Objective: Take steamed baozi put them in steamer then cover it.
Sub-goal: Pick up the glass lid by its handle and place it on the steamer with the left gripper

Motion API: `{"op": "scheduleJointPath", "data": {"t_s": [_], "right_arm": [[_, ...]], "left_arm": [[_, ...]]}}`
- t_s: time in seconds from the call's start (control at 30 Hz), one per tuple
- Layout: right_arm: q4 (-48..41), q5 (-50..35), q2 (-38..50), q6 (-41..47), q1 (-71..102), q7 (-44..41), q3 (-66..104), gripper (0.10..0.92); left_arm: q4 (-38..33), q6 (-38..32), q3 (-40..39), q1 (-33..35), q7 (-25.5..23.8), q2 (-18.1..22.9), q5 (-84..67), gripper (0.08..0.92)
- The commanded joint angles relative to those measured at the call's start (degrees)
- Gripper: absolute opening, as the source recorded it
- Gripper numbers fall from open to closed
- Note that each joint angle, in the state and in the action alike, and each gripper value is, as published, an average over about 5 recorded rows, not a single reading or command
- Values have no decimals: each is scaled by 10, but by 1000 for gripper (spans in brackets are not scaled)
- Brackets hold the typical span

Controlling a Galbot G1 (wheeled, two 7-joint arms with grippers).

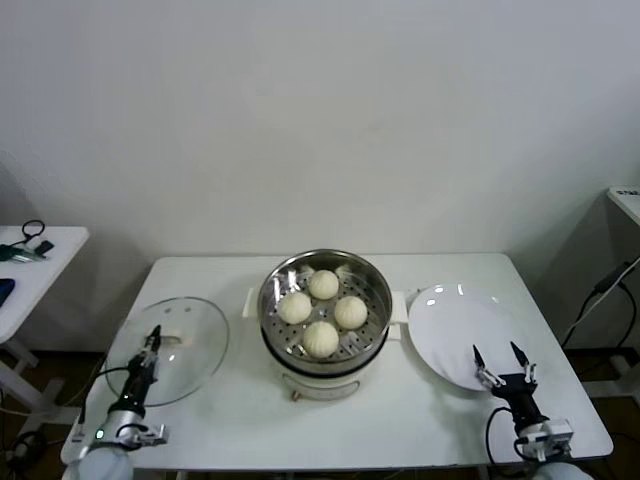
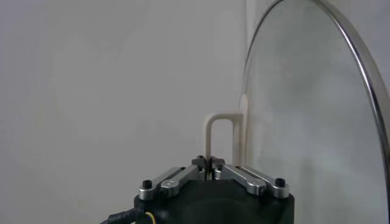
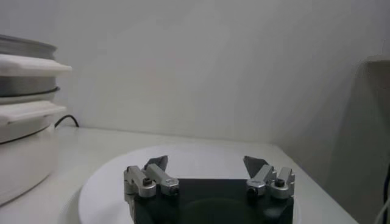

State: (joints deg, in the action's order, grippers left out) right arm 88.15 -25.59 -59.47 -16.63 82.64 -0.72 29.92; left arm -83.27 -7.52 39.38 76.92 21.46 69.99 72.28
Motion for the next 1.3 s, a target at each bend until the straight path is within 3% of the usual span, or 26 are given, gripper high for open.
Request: {"op": "scheduleJointPath", "data": {"t_s": [0.03, 0.23, 0.43, 0.63, 1.0, 1.17, 1.3], "right_arm": [[5, 4, 1, 9, 0, 9, 4, 823], [1, 11, 6, 17, -2, 1, -2, 823], [-5, 13, 11, 16, -8, -3, -11, 823], [-10, 14, 8, 13, -16, -5, -20, 823], [-23, 33, 0, 5, -40, -7, -31, 823], [-27, 34, 5, 6, -45, -8, -33, 823], [-31, 34, 7, 3, -51, -8, -34, 823]], "left_arm": [[-200, 96, 9, 53, -87, -47, -106, 130], [-306, 205, -9, 59, -142, -71, -154, 130], [-377, 269, -42, 47, -183, -108, -159, 130], [-429, 348, -125, 18, -236, -116, -134, 130], [-416, 477, -320, -104, -326, -67, -42, 130], [-402, 491, -388, -127, -374, -33, 17, 130], [-383, 480, -429, -133, -392, 22, 82, 130]]}}
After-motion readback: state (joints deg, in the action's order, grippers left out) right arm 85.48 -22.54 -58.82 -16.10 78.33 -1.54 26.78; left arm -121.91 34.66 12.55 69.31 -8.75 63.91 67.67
